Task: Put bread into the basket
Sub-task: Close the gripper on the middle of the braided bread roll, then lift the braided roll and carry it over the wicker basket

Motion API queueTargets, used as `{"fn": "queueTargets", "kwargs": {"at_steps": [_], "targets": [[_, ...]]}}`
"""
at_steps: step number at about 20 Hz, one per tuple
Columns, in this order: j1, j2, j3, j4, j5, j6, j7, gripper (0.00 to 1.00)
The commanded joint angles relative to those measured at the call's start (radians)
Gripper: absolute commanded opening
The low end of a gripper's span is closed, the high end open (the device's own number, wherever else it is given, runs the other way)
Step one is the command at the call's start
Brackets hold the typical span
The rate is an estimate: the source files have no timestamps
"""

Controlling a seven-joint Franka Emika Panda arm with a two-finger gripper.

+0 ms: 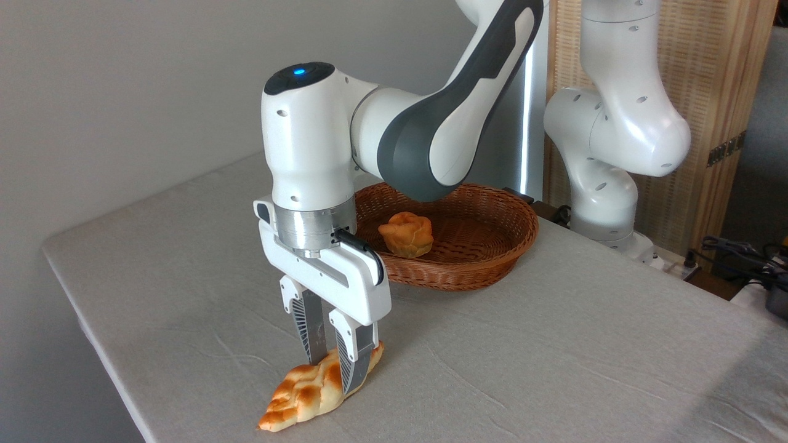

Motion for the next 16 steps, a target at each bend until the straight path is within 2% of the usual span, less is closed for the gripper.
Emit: {"fn": "queueTargets", "kwargs": {"at_steps": [1, 11, 13, 16], "targets": [[-0.004, 0.011, 0.007, -0.005, -0.001, 0.027, 0.006, 0.0], [-0.004, 0.002, 0.01, 0.011, -0.002, 0.022, 0.023, 0.0], [-0.002, -0.009, 0.01, 0.064, -0.004, -0.049, 0.023, 0.0], [-0.004, -0.044, 0.021, 0.165, -0.004, -0.252, 0.04, 0.0]]}}
